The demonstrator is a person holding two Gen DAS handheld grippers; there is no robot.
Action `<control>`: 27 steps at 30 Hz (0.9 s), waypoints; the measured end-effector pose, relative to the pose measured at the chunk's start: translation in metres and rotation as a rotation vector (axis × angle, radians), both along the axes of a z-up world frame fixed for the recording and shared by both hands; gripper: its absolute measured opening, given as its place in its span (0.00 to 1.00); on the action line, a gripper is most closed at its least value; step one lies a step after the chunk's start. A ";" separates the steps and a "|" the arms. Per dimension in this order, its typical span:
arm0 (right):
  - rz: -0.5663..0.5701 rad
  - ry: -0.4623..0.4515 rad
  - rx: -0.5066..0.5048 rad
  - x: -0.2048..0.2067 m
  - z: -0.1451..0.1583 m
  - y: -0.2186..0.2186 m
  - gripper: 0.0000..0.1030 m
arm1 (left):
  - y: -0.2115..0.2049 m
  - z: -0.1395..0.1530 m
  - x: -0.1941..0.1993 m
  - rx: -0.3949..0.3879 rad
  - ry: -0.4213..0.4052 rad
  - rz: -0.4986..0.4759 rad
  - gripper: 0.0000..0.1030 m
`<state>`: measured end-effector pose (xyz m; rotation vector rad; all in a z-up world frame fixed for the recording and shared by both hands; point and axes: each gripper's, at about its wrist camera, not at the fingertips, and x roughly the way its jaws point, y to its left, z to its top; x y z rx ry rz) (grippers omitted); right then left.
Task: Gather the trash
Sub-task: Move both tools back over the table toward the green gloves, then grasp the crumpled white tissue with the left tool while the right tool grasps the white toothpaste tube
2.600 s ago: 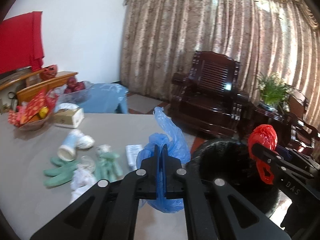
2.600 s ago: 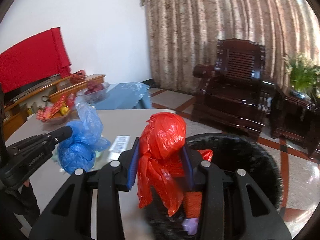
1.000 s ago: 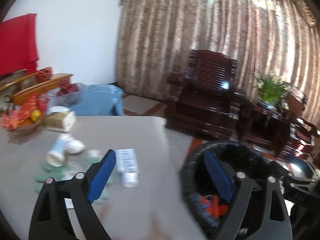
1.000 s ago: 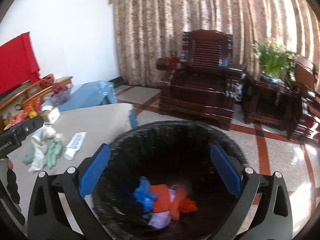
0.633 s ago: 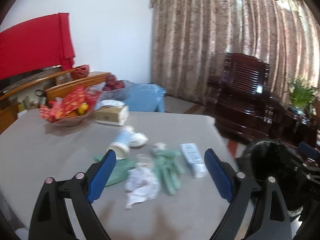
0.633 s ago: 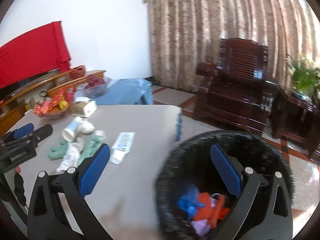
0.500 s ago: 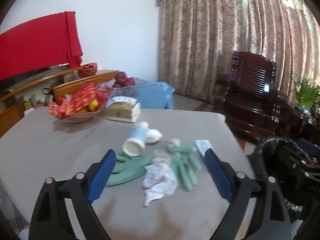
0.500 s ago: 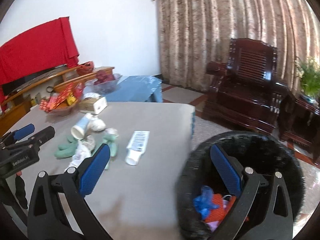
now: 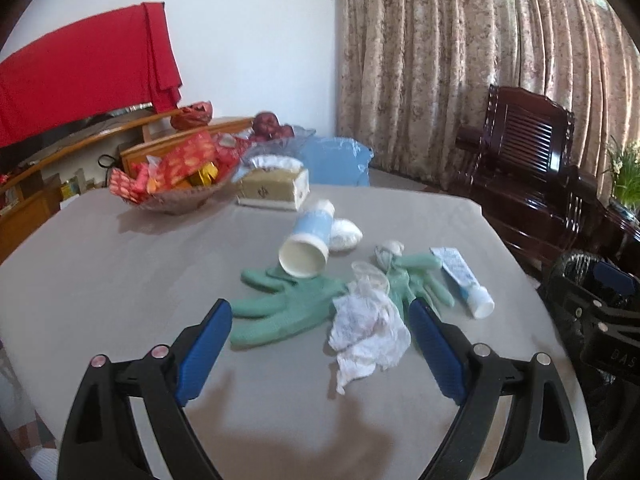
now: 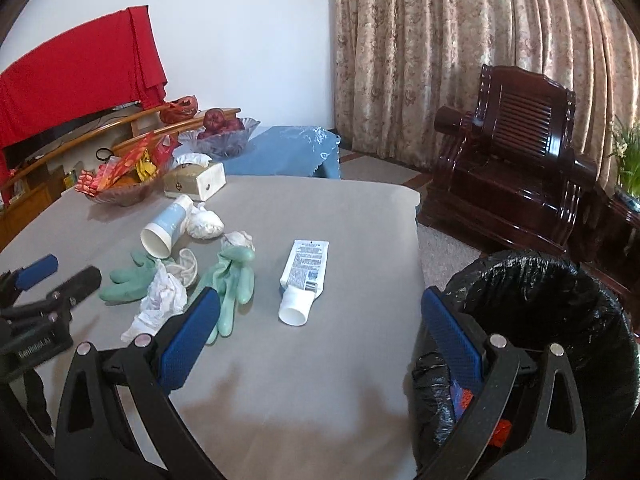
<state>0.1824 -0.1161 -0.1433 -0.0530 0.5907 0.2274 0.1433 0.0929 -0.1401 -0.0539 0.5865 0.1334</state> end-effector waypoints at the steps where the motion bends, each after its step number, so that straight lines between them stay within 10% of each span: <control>1: 0.003 0.006 -0.002 0.001 -0.002 0.000 0.95 | -0.002 -0.004 0.002 -0.008 0.011 -0.002 0.86; 18: 0.028 0.027 -0.005 0.027 -0.018 0.002 0.95 | -0.020 -0.046 0.051 -0.063 0.127 0.002 0.84; 27: 0.042 0.040 -0.002 0.037 -0.023 0.008 0.95 | -0.017 -0.061 0.064 -0.135 0.209 -0.040 0.22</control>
